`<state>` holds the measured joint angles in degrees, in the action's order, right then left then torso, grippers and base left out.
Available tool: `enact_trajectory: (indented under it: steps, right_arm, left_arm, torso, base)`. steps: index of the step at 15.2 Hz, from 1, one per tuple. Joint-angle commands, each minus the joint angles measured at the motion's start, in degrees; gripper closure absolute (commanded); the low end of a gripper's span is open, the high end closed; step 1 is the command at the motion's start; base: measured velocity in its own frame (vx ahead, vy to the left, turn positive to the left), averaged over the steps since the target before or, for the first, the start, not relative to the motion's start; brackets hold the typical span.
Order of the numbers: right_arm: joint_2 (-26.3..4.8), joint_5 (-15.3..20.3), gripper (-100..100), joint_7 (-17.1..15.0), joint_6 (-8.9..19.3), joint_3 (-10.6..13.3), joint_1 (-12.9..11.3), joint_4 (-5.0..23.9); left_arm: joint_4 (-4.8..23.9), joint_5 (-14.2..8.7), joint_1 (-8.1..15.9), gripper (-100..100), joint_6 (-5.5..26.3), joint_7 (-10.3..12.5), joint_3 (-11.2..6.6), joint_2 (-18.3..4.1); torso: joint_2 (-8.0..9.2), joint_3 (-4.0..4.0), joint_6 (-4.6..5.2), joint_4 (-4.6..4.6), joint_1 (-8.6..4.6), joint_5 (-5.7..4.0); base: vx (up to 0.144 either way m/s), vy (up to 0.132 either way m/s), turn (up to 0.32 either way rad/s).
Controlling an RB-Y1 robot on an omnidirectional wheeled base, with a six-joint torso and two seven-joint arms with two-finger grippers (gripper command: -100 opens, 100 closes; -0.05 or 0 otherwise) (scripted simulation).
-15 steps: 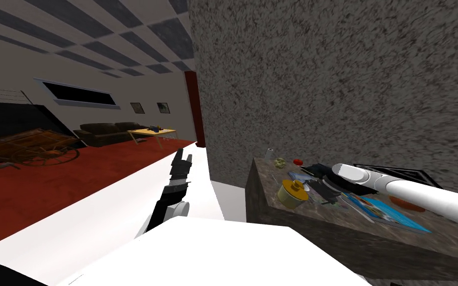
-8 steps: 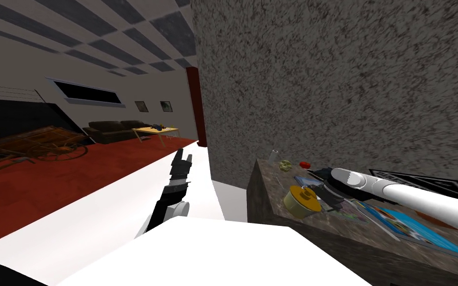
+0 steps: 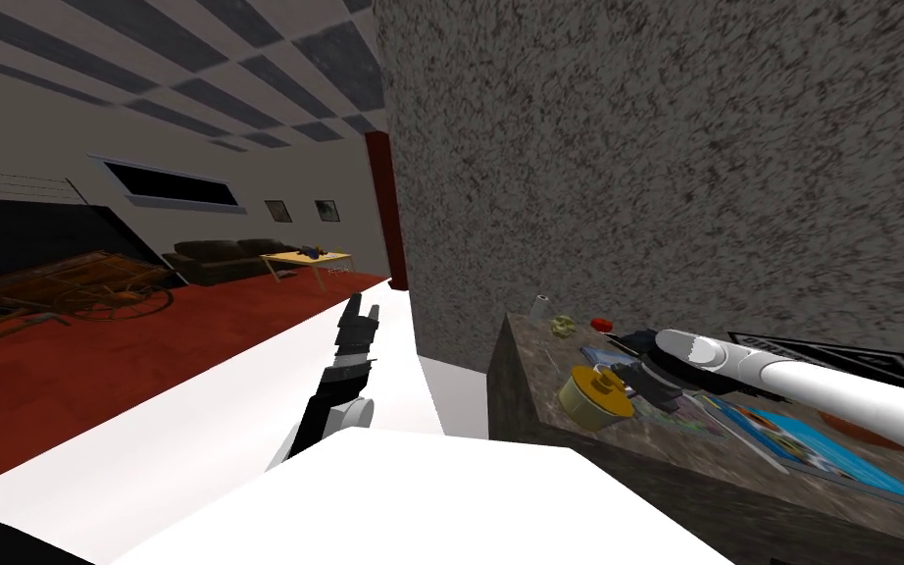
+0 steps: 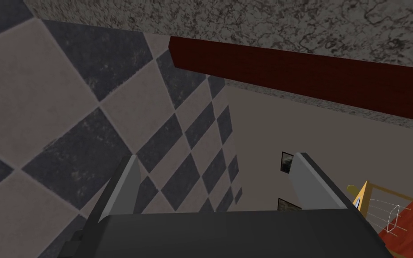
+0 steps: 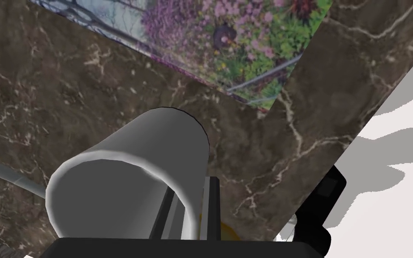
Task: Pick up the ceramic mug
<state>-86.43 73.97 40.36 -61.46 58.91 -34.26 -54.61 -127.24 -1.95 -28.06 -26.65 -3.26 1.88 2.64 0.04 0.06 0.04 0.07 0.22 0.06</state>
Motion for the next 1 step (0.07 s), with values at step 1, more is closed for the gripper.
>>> enact_trajectory:
  steps: [1]
  right_arm:
    - [0.0, 0.0, 100, 0.0, 0.0, 0.0, 0.0, 0.0]
  left_arm:
    - [0.0, 0.0, 0.0, 0, 0.0, 0.0, 0.0, 0.0]
  torso:
    - [0.0, 0.0, 0.0, 0.0, 0.0, 0.0]
  base:
    - [0.009, 0.021, -0.015]
